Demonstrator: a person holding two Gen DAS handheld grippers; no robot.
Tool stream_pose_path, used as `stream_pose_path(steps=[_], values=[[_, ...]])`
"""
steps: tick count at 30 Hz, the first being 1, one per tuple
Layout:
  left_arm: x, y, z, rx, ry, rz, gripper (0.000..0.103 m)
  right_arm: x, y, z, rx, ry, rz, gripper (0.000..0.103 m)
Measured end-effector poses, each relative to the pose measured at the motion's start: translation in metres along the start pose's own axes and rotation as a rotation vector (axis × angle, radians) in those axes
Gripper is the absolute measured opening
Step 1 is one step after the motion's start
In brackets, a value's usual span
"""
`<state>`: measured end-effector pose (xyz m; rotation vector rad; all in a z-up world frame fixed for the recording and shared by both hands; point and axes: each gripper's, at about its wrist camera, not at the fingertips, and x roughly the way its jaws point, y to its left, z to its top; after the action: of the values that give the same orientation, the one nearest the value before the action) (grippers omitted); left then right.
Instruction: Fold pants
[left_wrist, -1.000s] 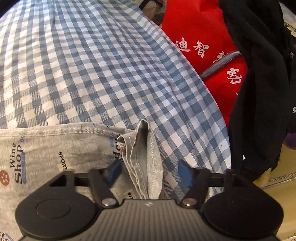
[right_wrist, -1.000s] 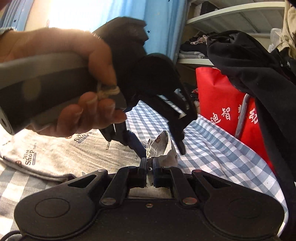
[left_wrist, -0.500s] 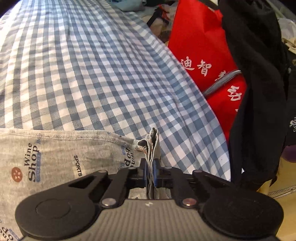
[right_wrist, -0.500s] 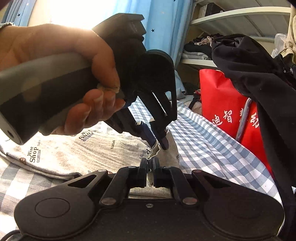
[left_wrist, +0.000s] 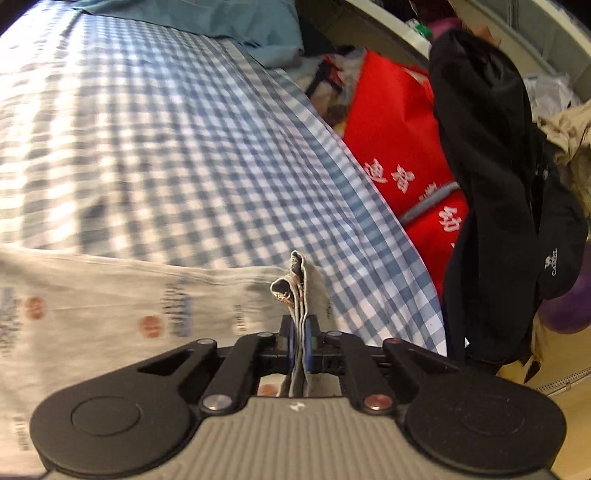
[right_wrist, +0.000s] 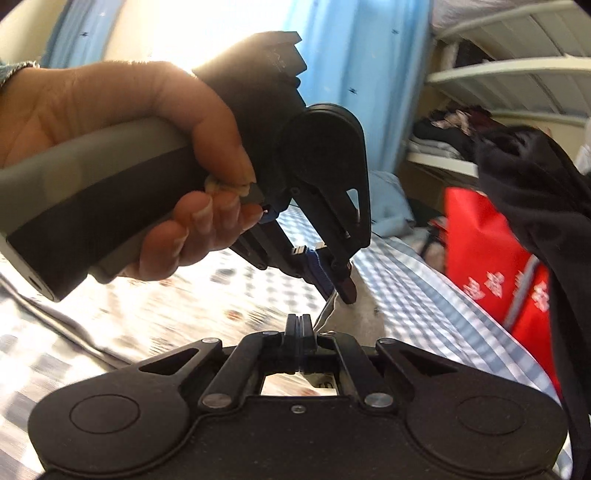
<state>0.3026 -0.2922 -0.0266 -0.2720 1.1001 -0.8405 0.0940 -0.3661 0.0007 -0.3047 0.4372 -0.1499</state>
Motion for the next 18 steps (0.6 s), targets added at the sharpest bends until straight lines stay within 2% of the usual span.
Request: stream_pose_path(steps=[3,6,9,12,18], values=[[-0.013,0.021,-0.001,-0.032,-0.015,0.007,0.006,-0.002,0.017,0.005,-0.014,0.002,0.002,0.001],[-0.015,0.037,-0.003,-0.068,-0.016,-0.005,0.006,-0.004,0.026,0.000,-0.040,0.012,-0.017,0.020],[-0.010,0.047,-0.005,-0.085,0.000,-0.005,0.006,0.003,0.028,-0.007,-0.066,0.062,-0.018,0.025],[-0.007,0.051,-0.007,-0.094,0.010,-0.013,0.006,0.012,0.035,-0.011,-0.097,0.087,-0.029,0.033],[-0.012,0.042,-0.005,-0.097,0.013,-0.009,0.006,0.026,0.055,-0.021,-0.214,0.072,-0.075,0.059]])
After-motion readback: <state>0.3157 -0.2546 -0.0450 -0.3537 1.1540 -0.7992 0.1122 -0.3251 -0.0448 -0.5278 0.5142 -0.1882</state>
